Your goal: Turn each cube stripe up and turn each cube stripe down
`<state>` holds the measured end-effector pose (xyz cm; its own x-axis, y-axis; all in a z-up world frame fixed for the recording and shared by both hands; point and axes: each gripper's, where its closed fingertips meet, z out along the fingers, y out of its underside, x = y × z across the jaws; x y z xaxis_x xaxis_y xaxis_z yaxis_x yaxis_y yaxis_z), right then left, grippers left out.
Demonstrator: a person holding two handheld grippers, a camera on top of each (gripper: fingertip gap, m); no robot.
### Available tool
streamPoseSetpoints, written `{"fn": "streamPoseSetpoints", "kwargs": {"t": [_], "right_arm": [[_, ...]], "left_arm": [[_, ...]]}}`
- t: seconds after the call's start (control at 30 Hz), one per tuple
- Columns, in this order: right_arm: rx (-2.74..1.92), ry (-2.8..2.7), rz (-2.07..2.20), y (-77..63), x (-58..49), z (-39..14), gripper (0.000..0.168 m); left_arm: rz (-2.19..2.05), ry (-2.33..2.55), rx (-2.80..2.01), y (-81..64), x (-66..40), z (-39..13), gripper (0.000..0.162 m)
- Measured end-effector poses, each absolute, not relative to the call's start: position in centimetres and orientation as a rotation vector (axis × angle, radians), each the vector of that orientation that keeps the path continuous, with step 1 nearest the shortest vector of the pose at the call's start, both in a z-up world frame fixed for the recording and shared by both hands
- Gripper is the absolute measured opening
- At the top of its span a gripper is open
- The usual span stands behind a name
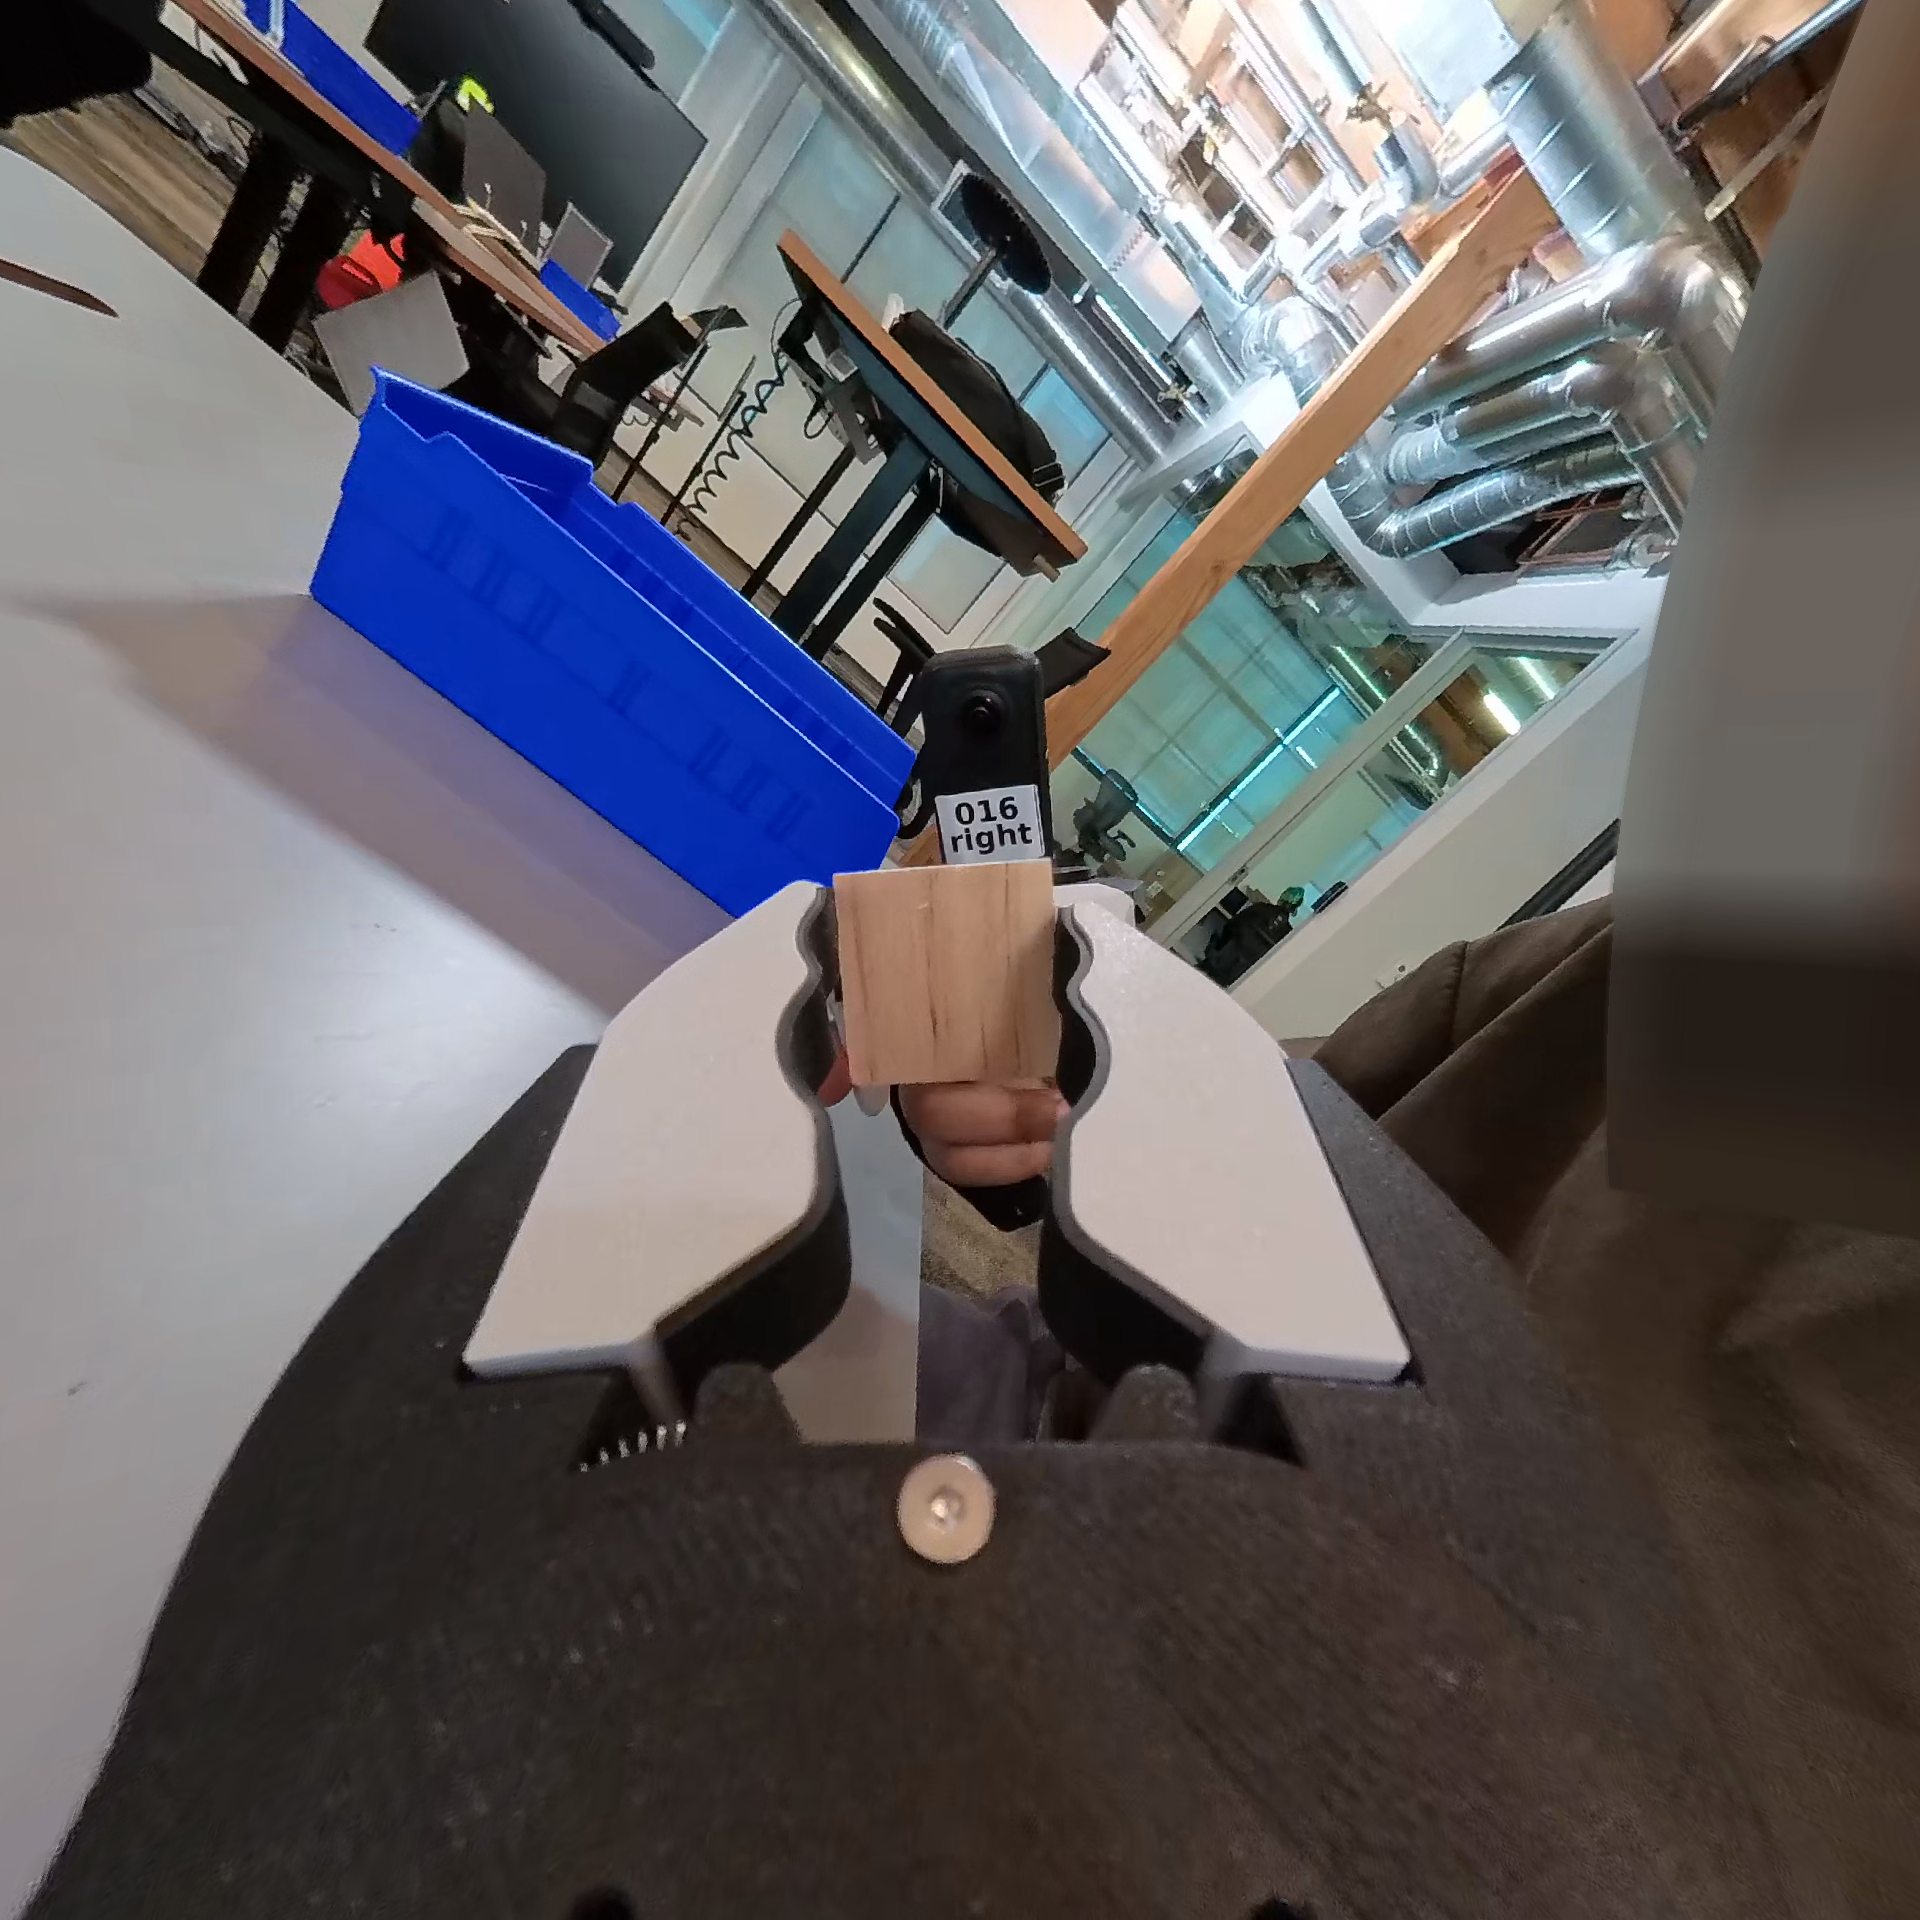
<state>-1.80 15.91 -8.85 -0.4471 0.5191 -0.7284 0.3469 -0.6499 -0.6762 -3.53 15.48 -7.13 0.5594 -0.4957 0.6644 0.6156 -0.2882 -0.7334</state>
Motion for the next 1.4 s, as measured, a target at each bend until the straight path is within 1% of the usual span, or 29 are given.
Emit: {"fn": "streamPoseSetpoints", "kwargs": {"t": [0.3,0.63,0.7,0.87,1.0,1.1,1.2,1.27,1.33,1.4], "right_arm": [[-1.559,-1.239,2.255,16.0,-1.8,-8.5,0.042],[-1.564,-1.225,2.253,16.4,-1.8,-8.4,0.041],[-1.574,-1.214,2.247,16.6,-1.8,-8.4,0.041],[-1.557,-1.143,2.228,18.0,-1.5,-7.0,0.041],[-1.45,-1.008,2.236,21.6,0.1,-1.5,0.042],[-1.41,-0.987,1.979,26.8,1.6,2.3,0.042],[-1.532,-1.033,1.504,34.4,2.4,2.3,0.042],[-1.638,-1.038,1.171,40.3,2.7,0.1,0.042],[-1.781,-1.045,0.875,45.8,3.3,-3.3,0.042],[-1.958,-1.052,0.68,49.7,4.0,-7.3,0.043]], "left_arm": [[-1.088,-0.121,-1.517,15.9,-3.1,-7.4,0.039],[-1.085,-0.148,-1.51,16.1,-3.1,-7.5,0.04],[-1.078,-0.172,-1.519,16.3,-3.2,-7.7,0.043],[-1.072,-0.185,-1.541,16.3,-3.6,-8.1,0.064],[-1.092,-0.208,-1.536,15.8,-4.7,-8.1,0.064],[-1.125,-0.236,-1.513,15.6,-5.4,-8.1,0.063],[-1.18,-0.232,-1.505,15.6,-5.1,-8.2,0.058],[-1.221,-0.204,-1.523,15.4,-4.4,-8.3,0.056],[-1.207,-0.177,-1.561,15.5,-3.8,-8.7,0.056],[-1.161,-0.144,-1.605,15.6,-3.3,-9.2,0.055]]}}
